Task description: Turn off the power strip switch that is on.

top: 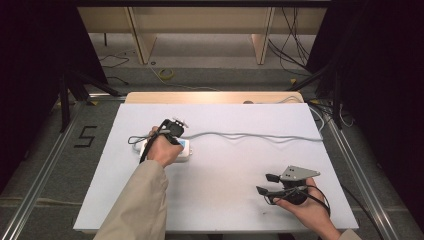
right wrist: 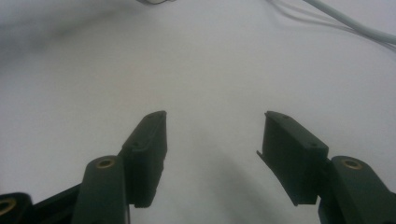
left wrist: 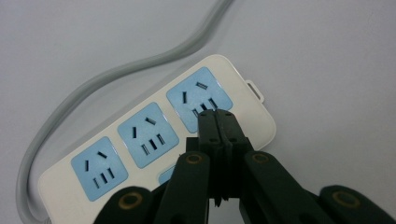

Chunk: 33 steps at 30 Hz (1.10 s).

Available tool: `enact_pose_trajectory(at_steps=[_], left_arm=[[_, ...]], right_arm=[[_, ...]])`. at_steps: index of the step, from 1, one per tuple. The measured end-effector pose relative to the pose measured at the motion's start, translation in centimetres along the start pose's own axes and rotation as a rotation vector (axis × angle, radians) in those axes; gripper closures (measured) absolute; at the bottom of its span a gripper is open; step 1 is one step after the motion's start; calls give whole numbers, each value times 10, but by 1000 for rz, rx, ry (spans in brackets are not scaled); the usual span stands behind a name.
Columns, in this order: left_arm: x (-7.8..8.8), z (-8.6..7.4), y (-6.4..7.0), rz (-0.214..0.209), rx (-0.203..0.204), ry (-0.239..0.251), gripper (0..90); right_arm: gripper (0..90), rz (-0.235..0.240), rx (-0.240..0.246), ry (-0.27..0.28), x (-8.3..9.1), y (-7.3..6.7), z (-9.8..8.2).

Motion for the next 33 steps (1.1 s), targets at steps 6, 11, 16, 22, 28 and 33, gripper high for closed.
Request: enact_pose_trajectory(at_steps=[6, 11, 16, 22, 28, 33], left_arm=[[-2, 1, 2, -3, 0, -4, 899], [-3, 1, 3, -7, -7, -10, 899], [-5, 1, 4, -8, -9, -17, 899], [-8, 1, 5, -11, -18, -26, 899], [-10, 2, 7, -12, -16, -28, 899], [-11, 2, 7, -14, -16, -33, 899]], right_arm=[[410, -1, 0, -1, 0, 0, 0], [410, 0, 3, -3, 0, 0, 0], [410, 1, 3, -4, 0, 0, 0], [410, 1, 3, -4, 0, 0, 0], [409, 1, 2, -5, 0, 0, -1], [409, 2, 2, -6, 0, 0, -1]])
Point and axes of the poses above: each handheld gripper's, and its own axes: x roughly backward along the jaws, z roughly out of its top, y roughly to its right, the point moved 6 cm from there along -x, roughly forward along the jaws, and after that the axes turned 7 degrees about -x, right-handed, at the moved point
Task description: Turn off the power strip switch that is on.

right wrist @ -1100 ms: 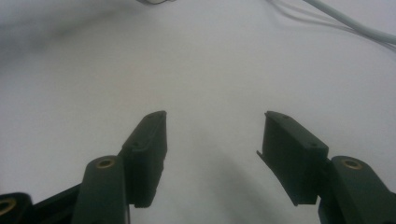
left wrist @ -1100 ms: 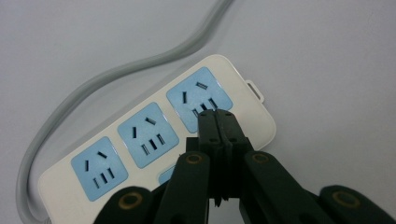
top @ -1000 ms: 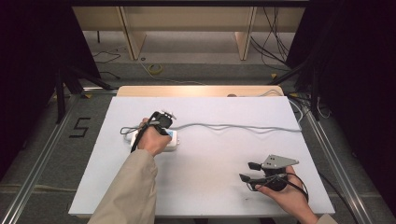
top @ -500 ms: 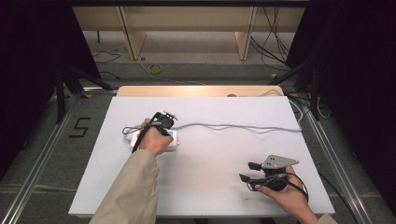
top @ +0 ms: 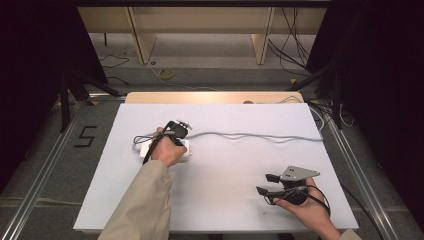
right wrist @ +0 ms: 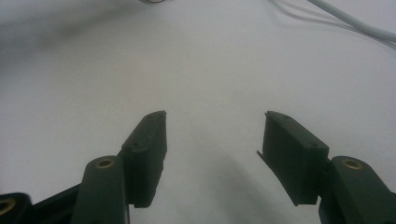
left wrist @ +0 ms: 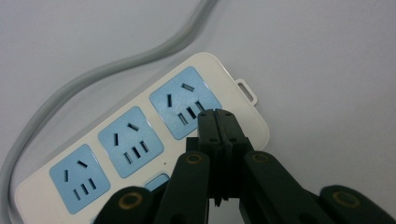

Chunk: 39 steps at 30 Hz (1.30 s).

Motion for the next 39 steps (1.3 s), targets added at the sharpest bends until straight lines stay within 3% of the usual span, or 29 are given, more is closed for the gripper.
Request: enact_pose_trajectory(at_steps=[39], left_arm=[[-6, -1, 2, 9, 12, -15, 900]], right_arm=[[407, 0, 0, -1, 1, 0, -1]])
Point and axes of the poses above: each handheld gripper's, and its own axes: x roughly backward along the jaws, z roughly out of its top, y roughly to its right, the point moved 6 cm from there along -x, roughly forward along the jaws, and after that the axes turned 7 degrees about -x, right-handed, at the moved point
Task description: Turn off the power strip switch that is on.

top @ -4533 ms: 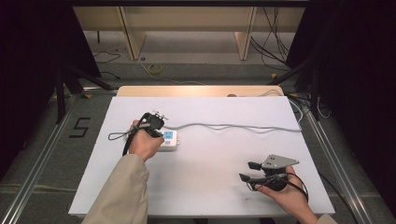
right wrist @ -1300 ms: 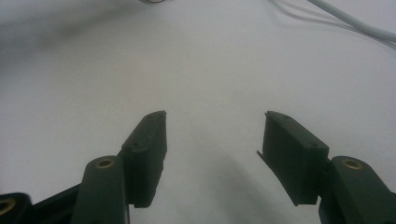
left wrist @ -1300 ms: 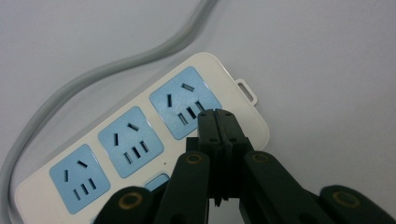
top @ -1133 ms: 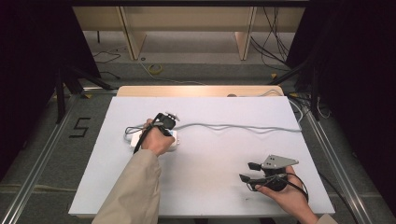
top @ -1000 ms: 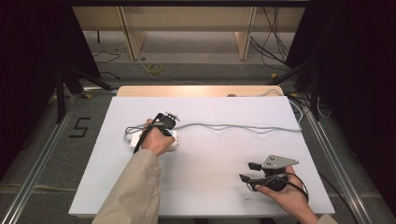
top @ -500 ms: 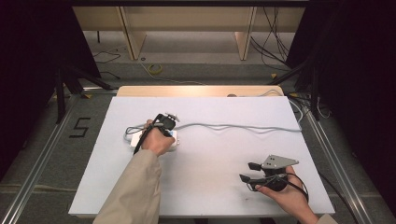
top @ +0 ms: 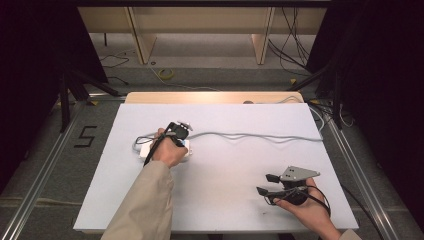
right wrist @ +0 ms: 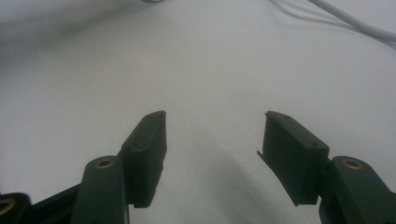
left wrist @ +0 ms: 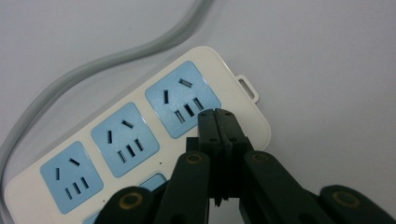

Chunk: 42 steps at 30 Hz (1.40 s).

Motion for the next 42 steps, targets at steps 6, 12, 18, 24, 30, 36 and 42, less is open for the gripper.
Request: enact_pose_trajectory(at_steps=[6, 12, 18, 24, 30, 36, 42], left_arm=[[0, 0, 0, 0, 2, -1, 900], [0, 0, 1, 6, -2, -3, 900], [0, -1, 1, -1, 10, 8, 900], [-1, -2, 2, 7, 2, 6, 900], [-1, -2, 1, 2, 7, 11, 900], [0, -3, 1, 0, 14, 16, 900], [-1, -3, 1, -3, 22, 28, 900]], right_arm=[[407, 2, 4, -2, 0, 0, 0], [407, 1, 6, -3, 0, 0, 0], [407, 2, 5, -1, -1, -1, 0], [407, 1, 4, -5, -1, -1, 0], [407, 2, 4, -3, -1, -1, 0], [407, 1, 8, -3, -1, -1, 0], [407, 1, 8, -2, -1, -1, 0]])
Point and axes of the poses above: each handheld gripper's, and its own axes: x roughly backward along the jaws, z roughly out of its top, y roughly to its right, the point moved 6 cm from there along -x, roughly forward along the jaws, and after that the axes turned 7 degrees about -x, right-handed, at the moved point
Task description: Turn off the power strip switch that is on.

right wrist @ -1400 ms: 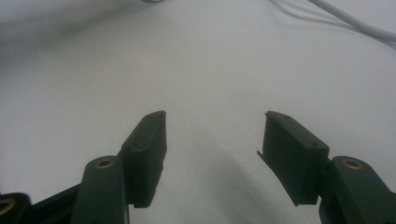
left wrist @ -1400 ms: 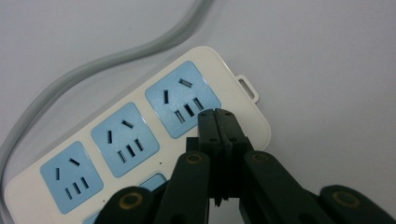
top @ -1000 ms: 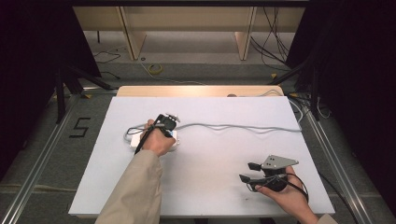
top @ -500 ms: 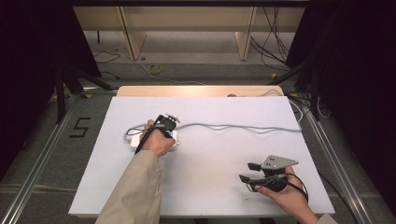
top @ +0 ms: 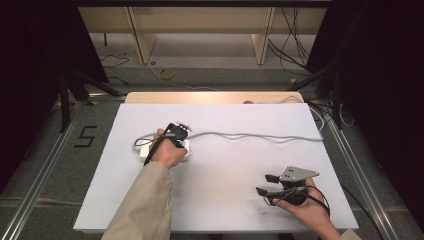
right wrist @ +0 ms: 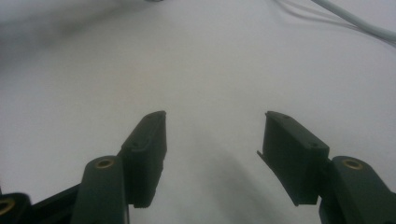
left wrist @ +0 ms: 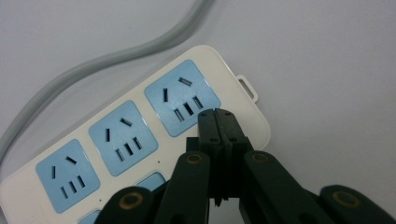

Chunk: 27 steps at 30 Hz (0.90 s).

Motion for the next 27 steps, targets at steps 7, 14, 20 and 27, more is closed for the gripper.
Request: enact_pose_trajectory(at_steps=[7, 14, 20, 27], left_arm=[[0, -2, -2, -15, 12, 26, 900], [3, -2, -3, 1, 16, 47, 898], [11, 0, -5, 12, 26, 83, 866], [21, -3, -9, 12, 49, 111, 805]], right_arm=[[407, 2, -5, -1, 0, 0, 0], [407, 2, -3, -2, 0, 0, 0], [407, 3, -7, -1, 0, 0, 0], [407, 3, -6, -2, -1, 0, 0]])
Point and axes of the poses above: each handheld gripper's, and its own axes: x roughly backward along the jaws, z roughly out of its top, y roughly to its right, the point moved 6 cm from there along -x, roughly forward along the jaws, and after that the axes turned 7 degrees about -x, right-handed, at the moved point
